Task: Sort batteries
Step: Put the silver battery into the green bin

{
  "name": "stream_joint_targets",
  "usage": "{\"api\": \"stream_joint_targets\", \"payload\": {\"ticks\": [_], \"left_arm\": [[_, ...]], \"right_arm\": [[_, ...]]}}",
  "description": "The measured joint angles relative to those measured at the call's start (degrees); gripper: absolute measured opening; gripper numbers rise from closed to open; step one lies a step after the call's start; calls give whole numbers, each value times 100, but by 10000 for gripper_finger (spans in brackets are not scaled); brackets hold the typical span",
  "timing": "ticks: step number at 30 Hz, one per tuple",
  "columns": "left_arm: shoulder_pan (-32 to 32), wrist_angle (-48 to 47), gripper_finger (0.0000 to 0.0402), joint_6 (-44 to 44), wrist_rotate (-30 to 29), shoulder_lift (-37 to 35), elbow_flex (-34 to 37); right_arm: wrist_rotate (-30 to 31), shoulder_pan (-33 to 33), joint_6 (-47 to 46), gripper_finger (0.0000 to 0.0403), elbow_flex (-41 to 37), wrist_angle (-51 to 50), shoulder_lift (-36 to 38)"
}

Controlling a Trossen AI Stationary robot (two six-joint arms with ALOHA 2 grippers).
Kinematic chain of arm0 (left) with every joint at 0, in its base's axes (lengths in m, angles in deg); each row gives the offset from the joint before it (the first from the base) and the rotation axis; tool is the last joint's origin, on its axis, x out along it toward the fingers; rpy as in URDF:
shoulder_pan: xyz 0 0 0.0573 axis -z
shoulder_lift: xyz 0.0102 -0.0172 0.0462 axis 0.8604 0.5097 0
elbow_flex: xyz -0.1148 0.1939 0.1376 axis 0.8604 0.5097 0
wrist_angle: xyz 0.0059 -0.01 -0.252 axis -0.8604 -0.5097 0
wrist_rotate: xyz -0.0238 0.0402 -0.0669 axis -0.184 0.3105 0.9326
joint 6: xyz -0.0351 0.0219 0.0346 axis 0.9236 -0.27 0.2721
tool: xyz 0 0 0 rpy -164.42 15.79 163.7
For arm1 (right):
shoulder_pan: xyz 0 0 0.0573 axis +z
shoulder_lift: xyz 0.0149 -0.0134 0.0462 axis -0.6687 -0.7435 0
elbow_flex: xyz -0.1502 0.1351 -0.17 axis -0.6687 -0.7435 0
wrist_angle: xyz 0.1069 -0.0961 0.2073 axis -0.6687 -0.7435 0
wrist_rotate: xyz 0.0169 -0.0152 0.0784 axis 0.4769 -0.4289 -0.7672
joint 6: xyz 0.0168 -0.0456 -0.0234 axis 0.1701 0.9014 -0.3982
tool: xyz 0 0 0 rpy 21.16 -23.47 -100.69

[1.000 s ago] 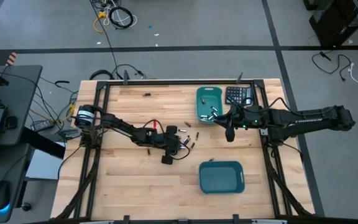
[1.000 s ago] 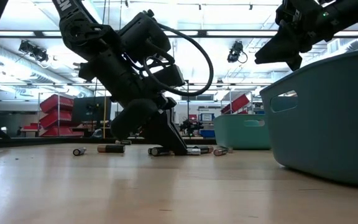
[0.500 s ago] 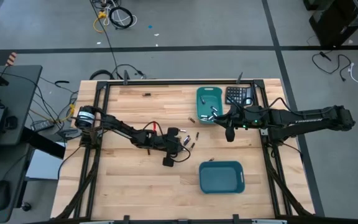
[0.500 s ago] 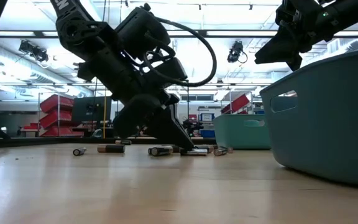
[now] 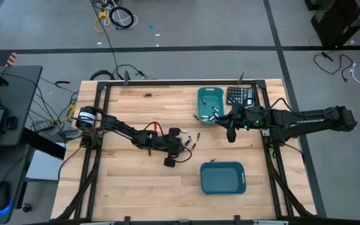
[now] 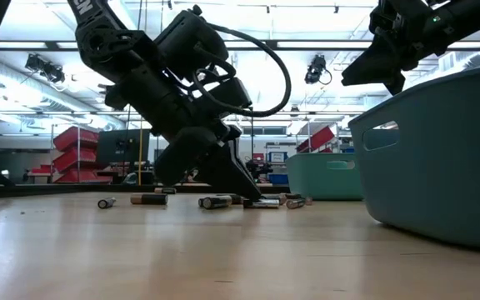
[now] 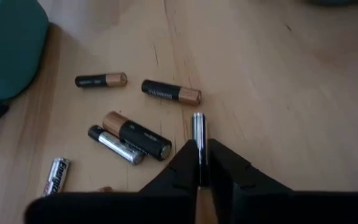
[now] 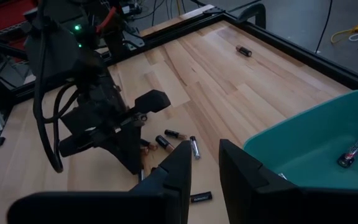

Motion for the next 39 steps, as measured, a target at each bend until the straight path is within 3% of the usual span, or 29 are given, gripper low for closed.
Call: {"api": "stream_joint_targets", "payload": {"ticks": [10, 21, 26, 33, 39], "left_arm": [[-17, 97, 132, -46, 17, 82, 0], [-22, 347, 142, 124, 0, 426, -35], [-21, 254, 117, 141, 2, 435, -35], [-16, 76, 17, 246, -15, 437, -35], [14, 199, 13, 304, -69, 444, -11]], "right_arm": [[-2, 0, 1, 68, 0, -2, 2], [-2, 0, 0, 68, 0, 1, -183], [-2, 0, -1, 68, 0, 19, -378], [-4, 0, -1, 68, -2, 183, -549], [-18, 0, -1, 68, -2, 186, -562]]}}
